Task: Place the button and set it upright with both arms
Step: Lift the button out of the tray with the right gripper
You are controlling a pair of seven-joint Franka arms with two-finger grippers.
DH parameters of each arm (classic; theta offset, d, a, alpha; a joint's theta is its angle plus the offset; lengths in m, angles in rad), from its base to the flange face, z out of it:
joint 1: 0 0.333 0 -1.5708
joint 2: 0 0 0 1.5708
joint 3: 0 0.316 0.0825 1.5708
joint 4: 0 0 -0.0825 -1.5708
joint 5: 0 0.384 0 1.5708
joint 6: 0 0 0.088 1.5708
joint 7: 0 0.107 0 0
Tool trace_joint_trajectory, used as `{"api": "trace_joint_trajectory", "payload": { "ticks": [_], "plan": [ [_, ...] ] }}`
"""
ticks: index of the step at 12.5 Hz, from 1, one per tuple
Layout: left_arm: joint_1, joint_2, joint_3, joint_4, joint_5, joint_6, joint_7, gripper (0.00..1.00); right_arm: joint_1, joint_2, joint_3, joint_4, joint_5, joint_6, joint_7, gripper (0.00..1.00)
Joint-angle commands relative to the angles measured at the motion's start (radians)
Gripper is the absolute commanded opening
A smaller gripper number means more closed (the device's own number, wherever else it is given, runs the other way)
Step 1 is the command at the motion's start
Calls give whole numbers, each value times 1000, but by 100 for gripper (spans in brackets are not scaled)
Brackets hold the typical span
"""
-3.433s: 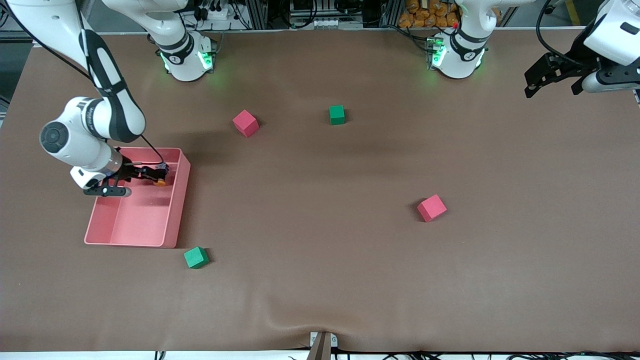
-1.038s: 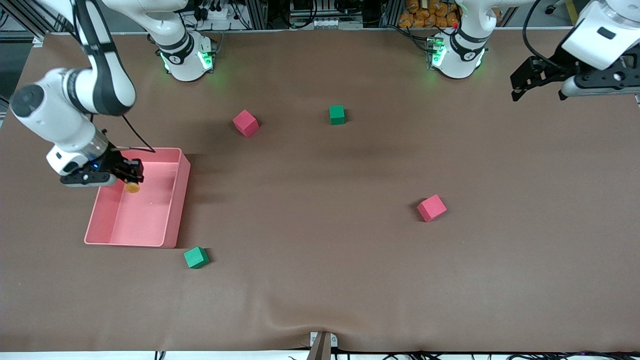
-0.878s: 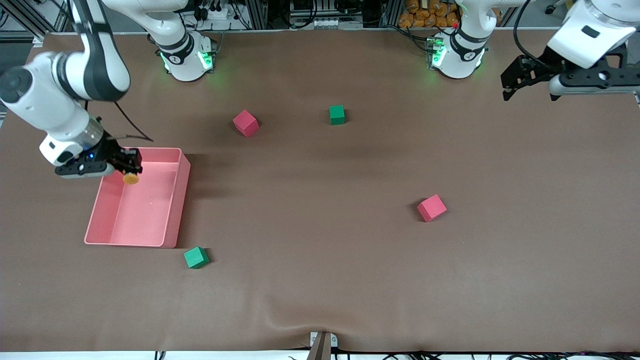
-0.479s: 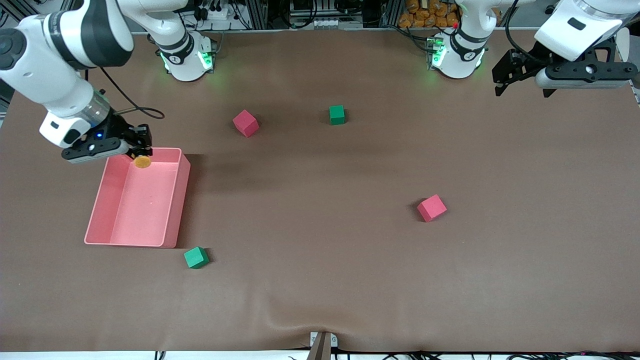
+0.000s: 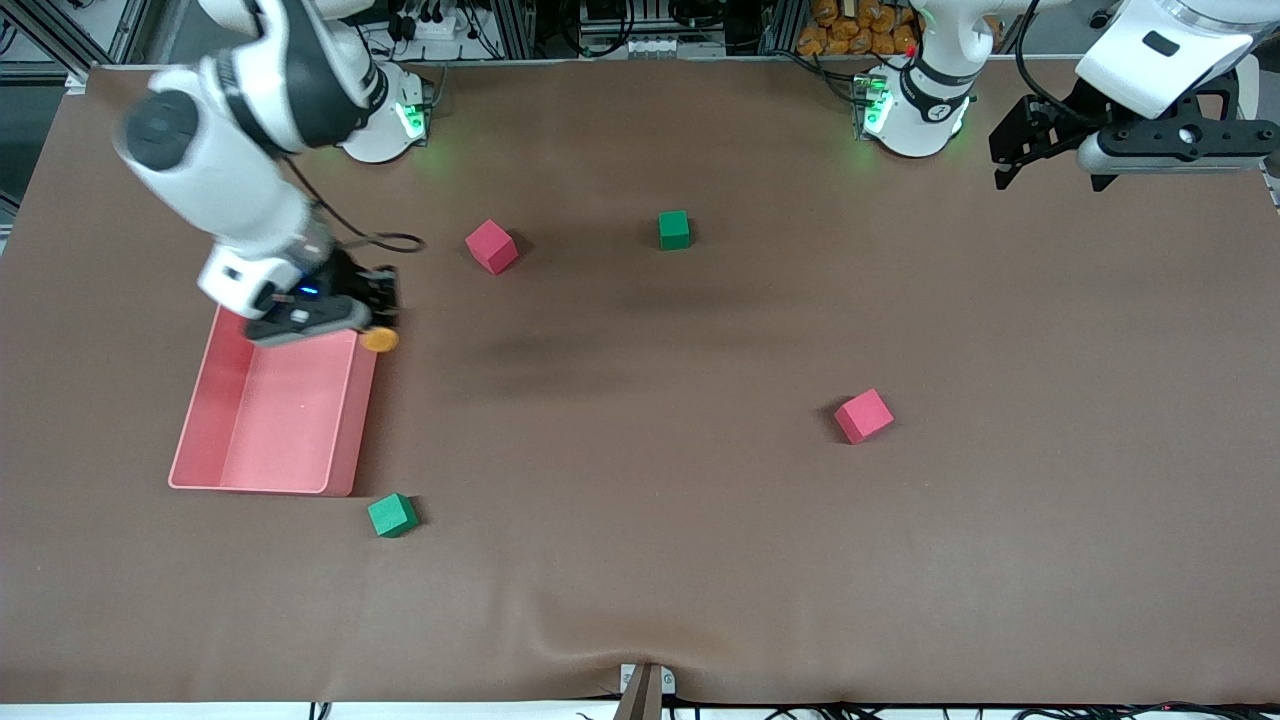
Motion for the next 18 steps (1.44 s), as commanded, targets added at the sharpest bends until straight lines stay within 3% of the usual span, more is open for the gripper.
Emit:
{"api": "trace_joint_trajectory", "payload": {
  "ticks": [1,4,7,13,16,17,18],
  "plan": [
    [7,9,-8,14,21,-10,10,100,128,198,-8,207,-22,-16,201,0],
    [10,12,-7,11,19,-2,10,100,264,443,-7,430,-137,-27,432,0],
    [9,46,-7,14,19,5,10,100,387,652,-10,620,-185,-21,666,0],
    [7,61,-8,15,21,47,13,100,525,869,-13,795,-189,2,885,0],
    [7,56,-2,11,21,33,10,100,558,933,-13,820,-188,99,1056,0],
    [4,62,-7,9,21,33,10,100,561,935,-13,820,-188,96,1056,45],
    [1,66,-8,9,21,33,9,100,562,931,-15,818,-192,87,1056,99]
  ]
}}
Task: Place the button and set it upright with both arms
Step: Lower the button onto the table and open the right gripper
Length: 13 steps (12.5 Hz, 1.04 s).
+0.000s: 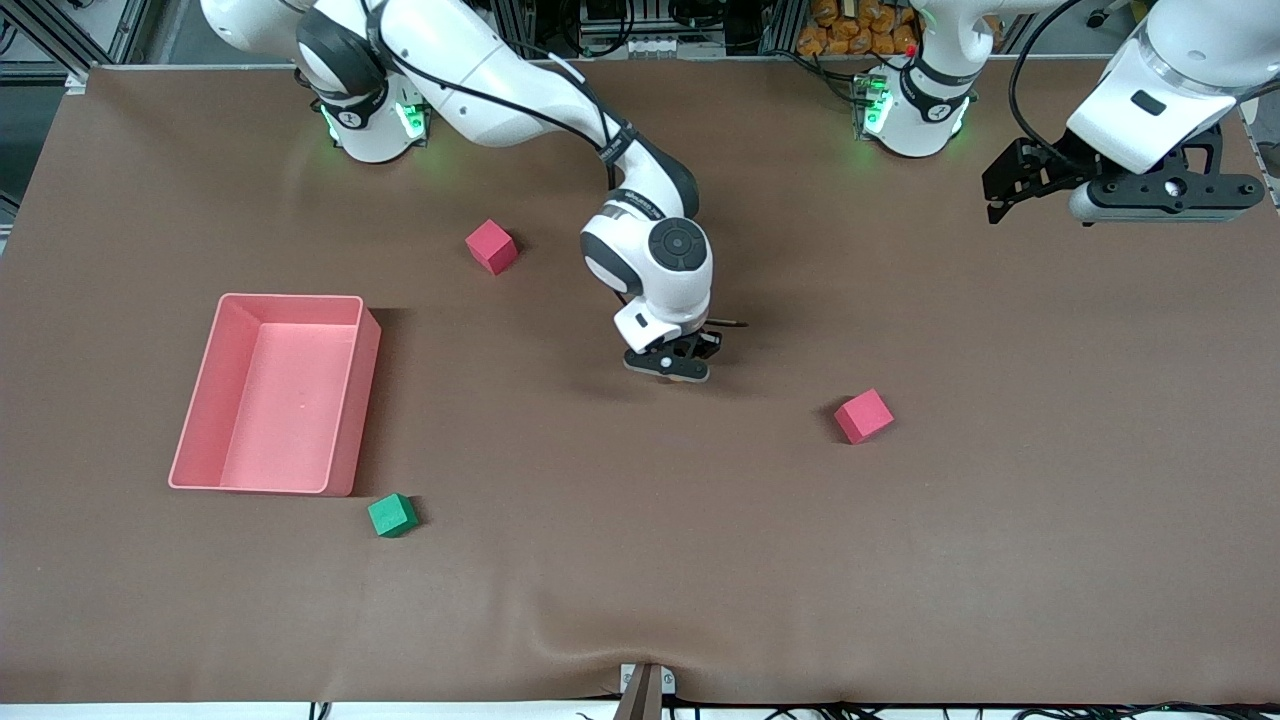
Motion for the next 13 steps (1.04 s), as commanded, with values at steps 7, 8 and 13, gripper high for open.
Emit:
{"api": "trace_joint_trajectory", "payload": {
  "ticks": [7,8,13],
  "plan": [
    [-24,78,-52,0,22,-12,10,100,-113,-169,-8,34,-21,-197,-72,100],
    [-25,104,-69,1,22,-10,10,100,-143,-207,-8,25,-21,-230,-165,100],
    [-44,250,-92,7,22,57,3,100,-347,-540,1,-335,-13,-242,-558,100]
  ]
}}
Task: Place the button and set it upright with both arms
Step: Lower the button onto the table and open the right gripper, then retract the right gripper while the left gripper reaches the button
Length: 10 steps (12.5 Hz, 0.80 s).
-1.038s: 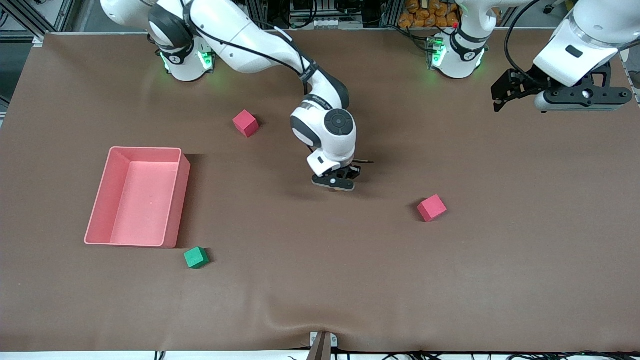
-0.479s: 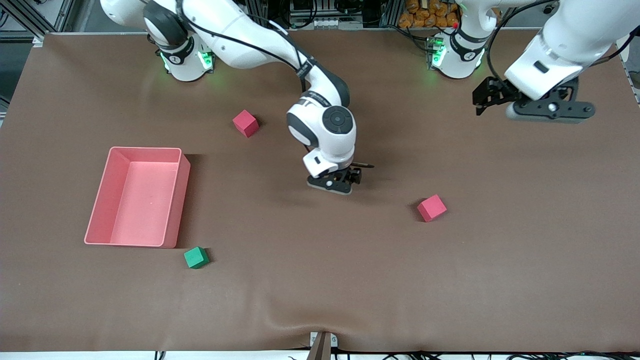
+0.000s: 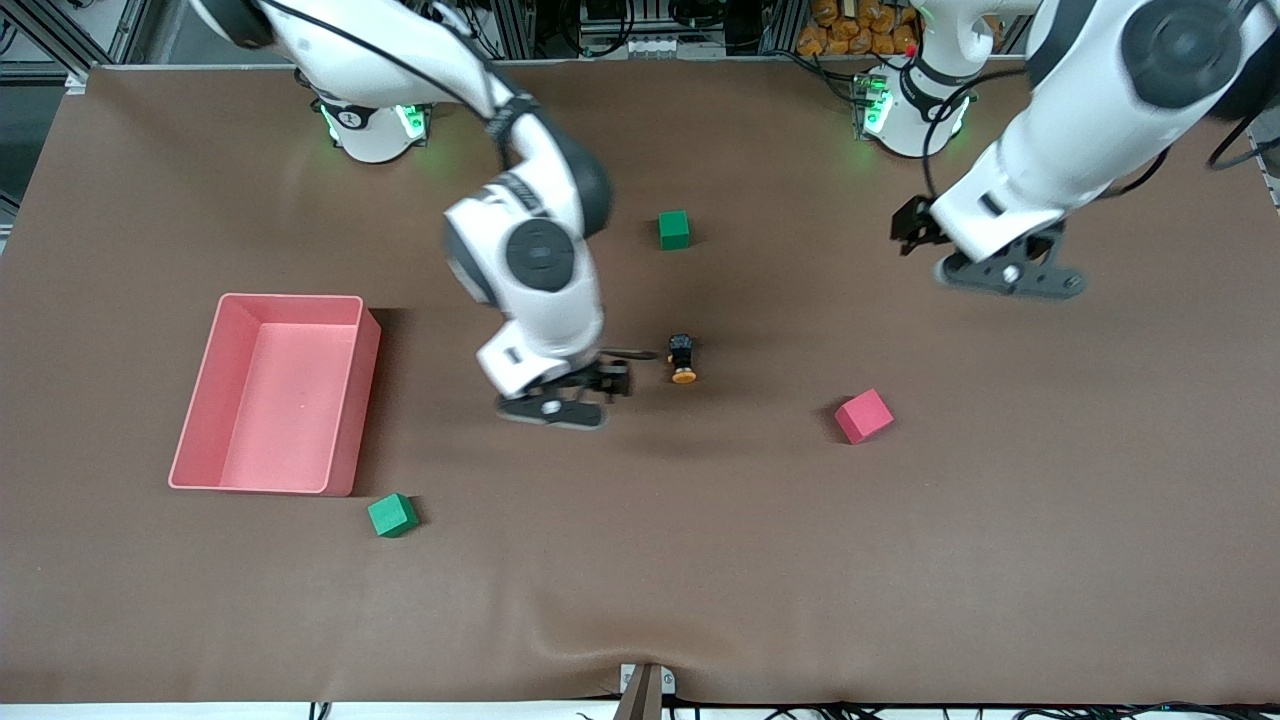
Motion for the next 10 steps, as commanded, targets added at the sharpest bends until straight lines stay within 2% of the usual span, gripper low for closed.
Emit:
{"api": "trace_joint_trajectory", "payload": {
  "ticks": [1,3,5,8,10],
  "plan": [
    [-17,84,-8,20,20,44,-7,100,-100,-245,26,-288,-8,16,-175,100],
    [-35,137,-9,25,4,81,-12,100,-166,-369,26,-401,-7,13,-287,100],
    [-78,225,-12,92,-53,87,-24,100,-258,-469,27,-502,-5,7,-451,100],
    [-171,343,-11,154,-98,87,-240,100,-448,-554,79,-527,-2,-87,-755,100],
    [-234,430,-9,216,-95,89,-288,100,-571,-601,125,-527,-1,-154,-887,100]
  ]
}}
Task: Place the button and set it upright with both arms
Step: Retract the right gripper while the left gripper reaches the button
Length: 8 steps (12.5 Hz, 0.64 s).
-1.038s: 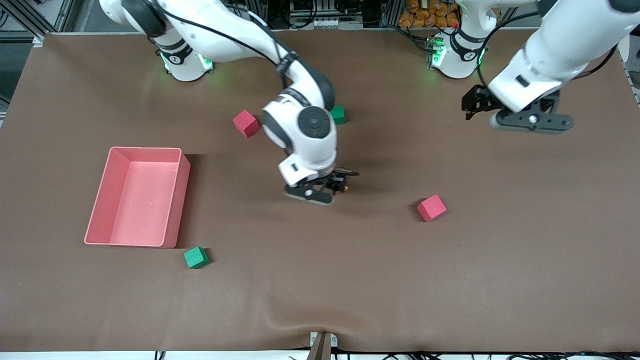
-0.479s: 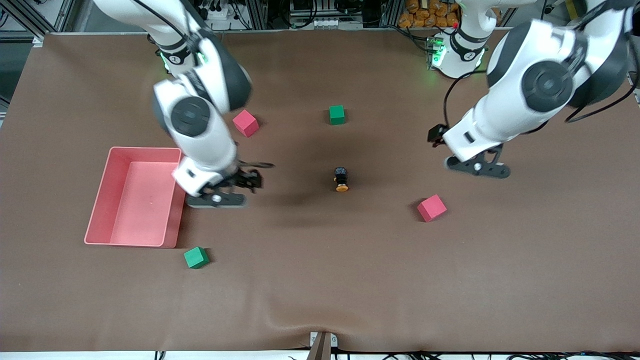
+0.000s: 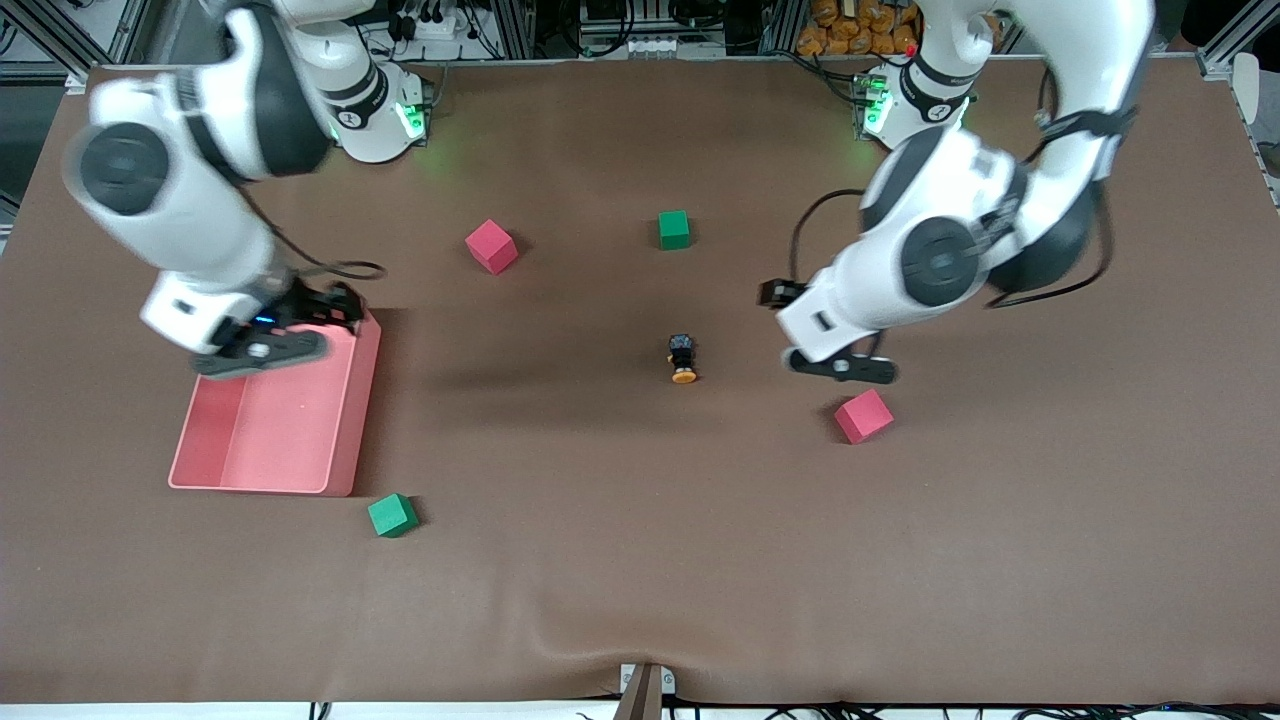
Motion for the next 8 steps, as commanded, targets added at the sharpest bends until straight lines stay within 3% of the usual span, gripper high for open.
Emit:
{"api": "trace_joint_trajectory", "payload": {
  "ticks": [1,3,8],
  "plan": [
    [-72,125,8,112,-4,-7,-74,100,-130,-89,68,-38,5,-55,-150,100],
    [-90,177,8,113,-3,59,-74,100,-131,-118,28,-27,42,-88,-168,100],
    [-133,275,10,113,16,190,-59,100,-156,-112,17,117,42,-186,-158,100]
  ]
}}
